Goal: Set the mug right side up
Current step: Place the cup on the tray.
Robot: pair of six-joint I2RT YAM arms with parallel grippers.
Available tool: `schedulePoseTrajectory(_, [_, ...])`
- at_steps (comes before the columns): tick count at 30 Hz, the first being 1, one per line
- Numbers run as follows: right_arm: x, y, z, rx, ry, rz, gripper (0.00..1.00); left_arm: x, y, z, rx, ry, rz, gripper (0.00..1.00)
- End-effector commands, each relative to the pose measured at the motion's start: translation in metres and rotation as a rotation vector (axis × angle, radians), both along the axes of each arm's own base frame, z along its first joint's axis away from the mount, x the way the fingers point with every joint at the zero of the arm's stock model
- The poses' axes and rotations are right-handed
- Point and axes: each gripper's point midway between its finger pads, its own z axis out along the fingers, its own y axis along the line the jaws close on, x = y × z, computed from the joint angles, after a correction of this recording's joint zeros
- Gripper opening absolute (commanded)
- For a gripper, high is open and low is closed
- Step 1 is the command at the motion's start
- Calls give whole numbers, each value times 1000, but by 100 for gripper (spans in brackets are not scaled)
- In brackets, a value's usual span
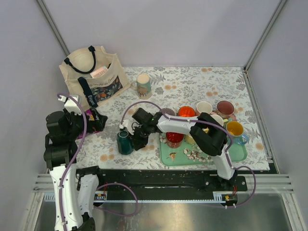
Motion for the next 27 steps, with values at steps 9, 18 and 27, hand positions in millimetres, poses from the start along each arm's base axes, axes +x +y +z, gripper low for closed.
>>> schedulePoseTrajectory(9, [33,-37,206,341,441,-62,0,-26,-46,76,413,-471,-511,99])
schedulePoseTrajectory(18, [12,-59,264,405,857,33,0,-28,-57,73,979,-804,-869,99])
schedulePoseTrajectory(27, [8,-74,288,427,862,91,0,-8,-79,71,1126,-1079,-998,95])
